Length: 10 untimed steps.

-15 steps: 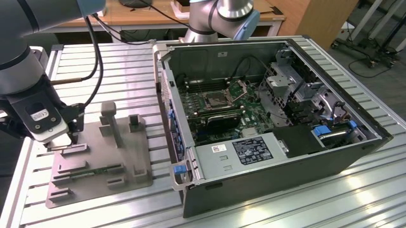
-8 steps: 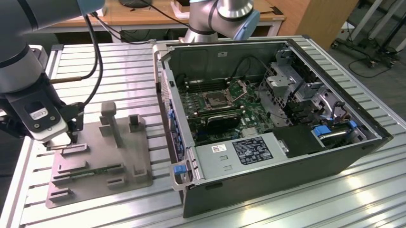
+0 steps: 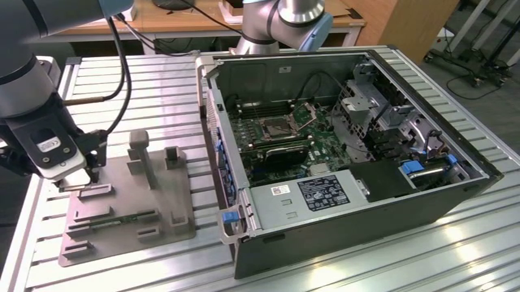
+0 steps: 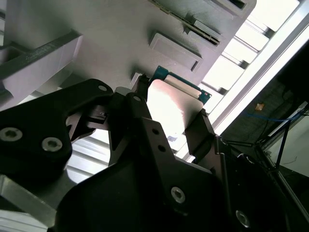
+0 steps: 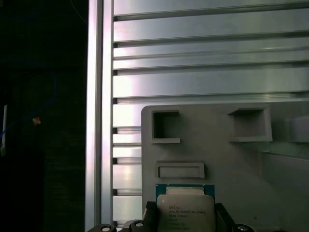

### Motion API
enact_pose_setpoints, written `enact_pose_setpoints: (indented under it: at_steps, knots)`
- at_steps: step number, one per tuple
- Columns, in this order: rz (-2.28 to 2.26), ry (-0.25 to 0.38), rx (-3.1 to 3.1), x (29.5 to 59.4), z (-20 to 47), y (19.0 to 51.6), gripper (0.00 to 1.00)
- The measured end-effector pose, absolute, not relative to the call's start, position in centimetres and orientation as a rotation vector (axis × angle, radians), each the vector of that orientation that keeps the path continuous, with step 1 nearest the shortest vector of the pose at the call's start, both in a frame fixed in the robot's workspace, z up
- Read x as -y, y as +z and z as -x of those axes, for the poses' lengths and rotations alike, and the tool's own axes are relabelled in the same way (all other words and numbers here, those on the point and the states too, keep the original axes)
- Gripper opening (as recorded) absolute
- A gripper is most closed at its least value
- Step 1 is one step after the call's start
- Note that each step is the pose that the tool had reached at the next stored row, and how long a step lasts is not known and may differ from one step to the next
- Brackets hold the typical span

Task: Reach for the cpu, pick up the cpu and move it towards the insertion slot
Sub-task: 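Pick up the cpu and move it towards the insertion slot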

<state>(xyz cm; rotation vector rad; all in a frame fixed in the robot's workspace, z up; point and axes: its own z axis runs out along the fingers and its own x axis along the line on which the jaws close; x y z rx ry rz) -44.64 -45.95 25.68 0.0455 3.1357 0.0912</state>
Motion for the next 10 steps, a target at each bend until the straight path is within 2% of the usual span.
enact_pose_setpoints:
  at_steps: [10]
  knots:
    - [-0.046,0.091,-3.136,45.95,44.64,26.13,0.55]
